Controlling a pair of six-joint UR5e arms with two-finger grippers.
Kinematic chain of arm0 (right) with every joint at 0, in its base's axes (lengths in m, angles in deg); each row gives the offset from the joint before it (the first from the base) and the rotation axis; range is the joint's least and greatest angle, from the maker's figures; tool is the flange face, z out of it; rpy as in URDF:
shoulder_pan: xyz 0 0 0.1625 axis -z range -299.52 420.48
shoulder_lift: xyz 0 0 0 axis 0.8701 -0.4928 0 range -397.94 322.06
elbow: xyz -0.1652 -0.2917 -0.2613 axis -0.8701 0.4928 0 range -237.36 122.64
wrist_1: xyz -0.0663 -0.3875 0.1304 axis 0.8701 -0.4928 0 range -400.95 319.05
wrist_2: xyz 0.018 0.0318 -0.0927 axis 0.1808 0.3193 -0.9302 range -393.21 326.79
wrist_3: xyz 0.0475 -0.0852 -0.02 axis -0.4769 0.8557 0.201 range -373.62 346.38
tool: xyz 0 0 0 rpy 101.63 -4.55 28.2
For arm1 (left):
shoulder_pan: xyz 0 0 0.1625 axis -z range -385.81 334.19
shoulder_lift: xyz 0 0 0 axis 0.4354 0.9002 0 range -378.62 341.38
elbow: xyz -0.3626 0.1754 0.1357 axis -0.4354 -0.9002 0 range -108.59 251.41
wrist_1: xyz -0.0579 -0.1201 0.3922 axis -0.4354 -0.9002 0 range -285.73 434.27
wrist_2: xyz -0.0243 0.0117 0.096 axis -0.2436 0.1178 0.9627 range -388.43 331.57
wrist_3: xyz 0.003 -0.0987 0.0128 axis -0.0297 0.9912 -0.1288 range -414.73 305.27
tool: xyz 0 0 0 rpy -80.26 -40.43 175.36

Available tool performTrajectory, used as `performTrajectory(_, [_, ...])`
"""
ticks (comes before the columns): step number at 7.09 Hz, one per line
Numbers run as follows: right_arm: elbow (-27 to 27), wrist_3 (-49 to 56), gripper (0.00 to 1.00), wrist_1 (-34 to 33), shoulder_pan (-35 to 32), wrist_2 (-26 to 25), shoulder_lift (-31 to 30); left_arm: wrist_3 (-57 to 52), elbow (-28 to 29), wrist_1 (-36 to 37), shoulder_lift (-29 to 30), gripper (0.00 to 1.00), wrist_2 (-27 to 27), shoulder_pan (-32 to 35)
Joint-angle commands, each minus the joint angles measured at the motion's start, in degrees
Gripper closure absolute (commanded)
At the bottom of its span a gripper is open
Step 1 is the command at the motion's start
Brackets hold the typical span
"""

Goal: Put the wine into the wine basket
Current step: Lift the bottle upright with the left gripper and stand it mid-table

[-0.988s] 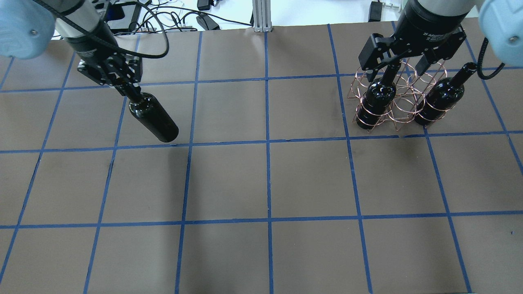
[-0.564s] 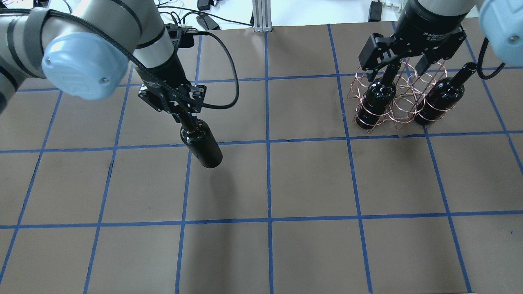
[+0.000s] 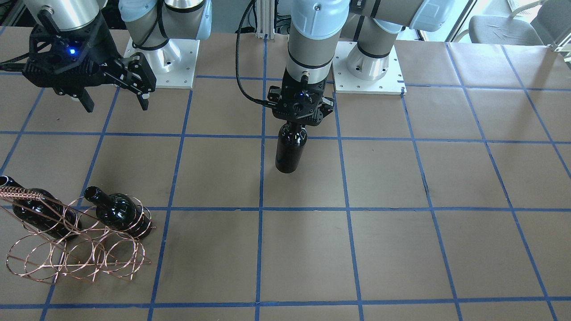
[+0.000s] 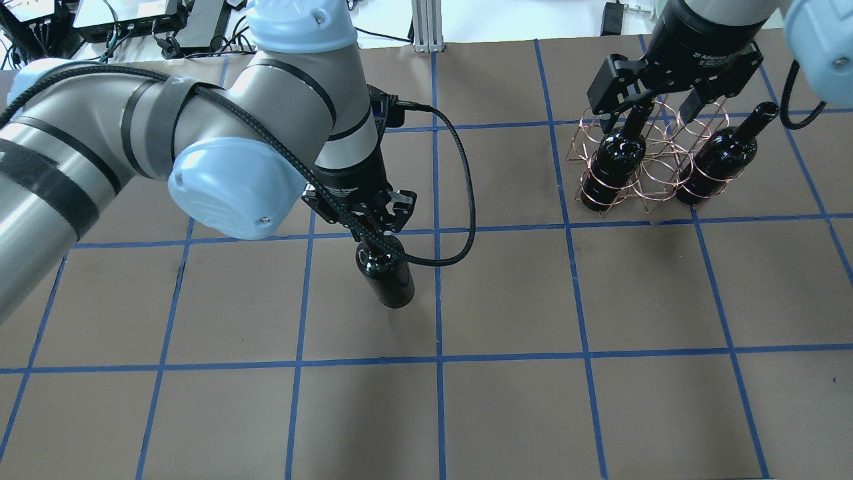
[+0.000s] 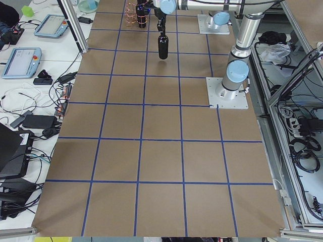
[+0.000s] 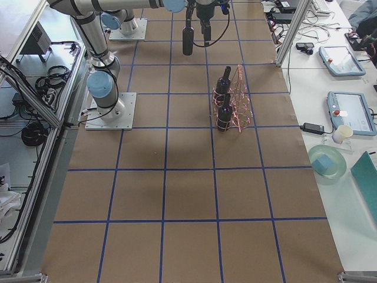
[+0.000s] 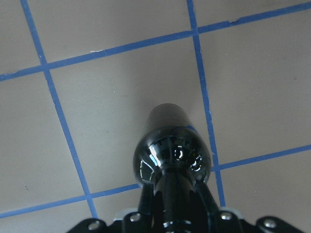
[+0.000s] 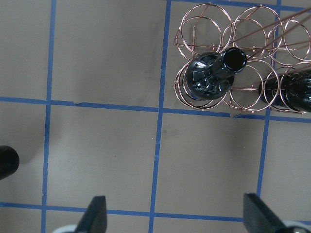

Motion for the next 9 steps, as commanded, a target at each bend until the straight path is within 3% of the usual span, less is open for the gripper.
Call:
performTrajectory(1, [0.00, 0.02, 0.01, 0.03, 0.04, 0.00, 0.00, 1.88, -1.29, 1.79, 0.82, 1.00, -0.02, 2.16])
performTrajectory(3, [0.00, 0.02, 0.01, 0.03, 0.04, 0.00, 0.00, 2.32, -1.39, 1.27, 0.13, 1.00, 0.06, 3.13])
performTrajectory(5, [0.00, 0.02, 0.01, 0.03, 0.04, 0.00, 0.00, 3.72, -1.39, 0.91, 0.73, 0.60, -0.02, 3.39])
performTrajectory(7, [0.00, 0.02, 0.01, 0.03, 0.04, 0.00, -0.09, 4.08, -1.39, 0.91, 0.39, 0.13, 0.15, 3.39])
performTrajectory(8, [0.00, -0.06, 0.01, 0.03, 0.04, 0.00, 0.00, 4.17, -0.86, 1.00, -0.48, 0.00, 0.15, 3.13])
performTrajectory(9, [0.00, -0.06, 0.01, 0.03, 0.04, 0.00, 0.00, 4.08, 0.01, 0.91, -0.58, 0.00, 0.33, 2.17])
